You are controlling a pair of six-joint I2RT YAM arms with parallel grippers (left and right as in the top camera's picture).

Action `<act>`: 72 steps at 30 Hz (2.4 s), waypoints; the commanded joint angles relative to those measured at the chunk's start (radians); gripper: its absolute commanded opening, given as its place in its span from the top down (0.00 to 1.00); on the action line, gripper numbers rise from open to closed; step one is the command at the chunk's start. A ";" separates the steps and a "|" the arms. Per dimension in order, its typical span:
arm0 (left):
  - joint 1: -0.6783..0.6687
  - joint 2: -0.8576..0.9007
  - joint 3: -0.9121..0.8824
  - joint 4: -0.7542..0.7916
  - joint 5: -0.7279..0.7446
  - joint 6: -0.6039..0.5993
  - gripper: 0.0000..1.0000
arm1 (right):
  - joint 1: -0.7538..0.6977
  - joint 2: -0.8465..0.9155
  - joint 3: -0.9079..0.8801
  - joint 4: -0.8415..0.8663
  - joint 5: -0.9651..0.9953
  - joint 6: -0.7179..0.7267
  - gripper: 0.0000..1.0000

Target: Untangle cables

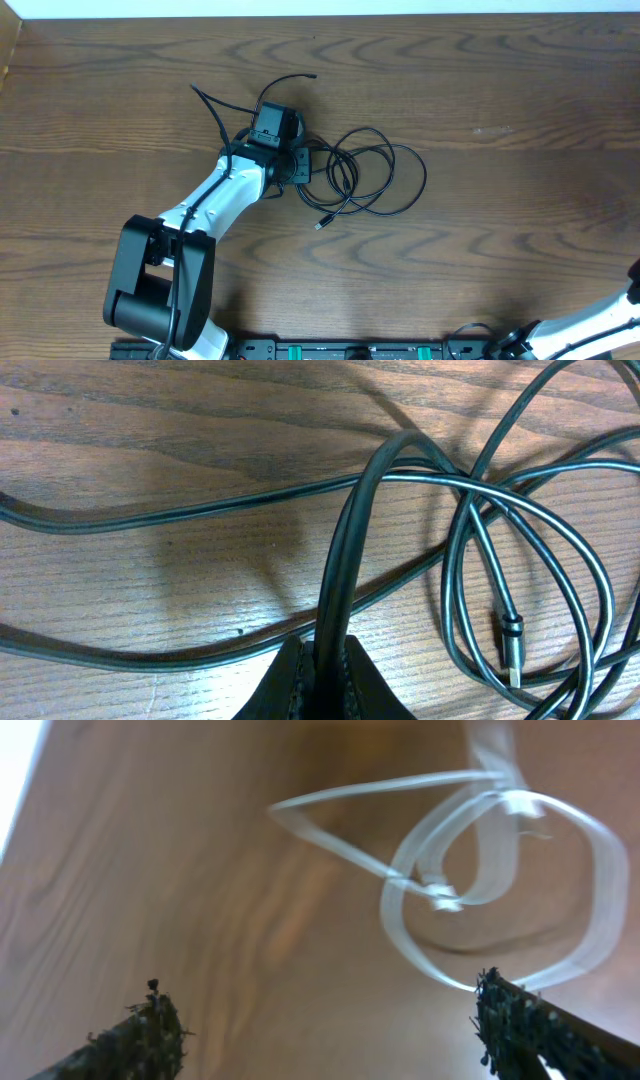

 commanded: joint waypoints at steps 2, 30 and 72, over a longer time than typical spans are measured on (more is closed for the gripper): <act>-0.001 -0.009 0.008 0.003 -0.017 -0.002 0.91 | 0.094 0.003 0.000 0.051 -0.122 -0.207 0.21; -0.001 -0.009 0.008 0.004 -0.016 -0.085 0.91 | 0.103 0.308 0.000 0.354 0.799 -0.280 0.99; -0.001 -0.009 0.008 -0.001 -0.016 -0.085 0.91 | 0.007 0.291 0.000 0.128 0.554 -0.234 0.99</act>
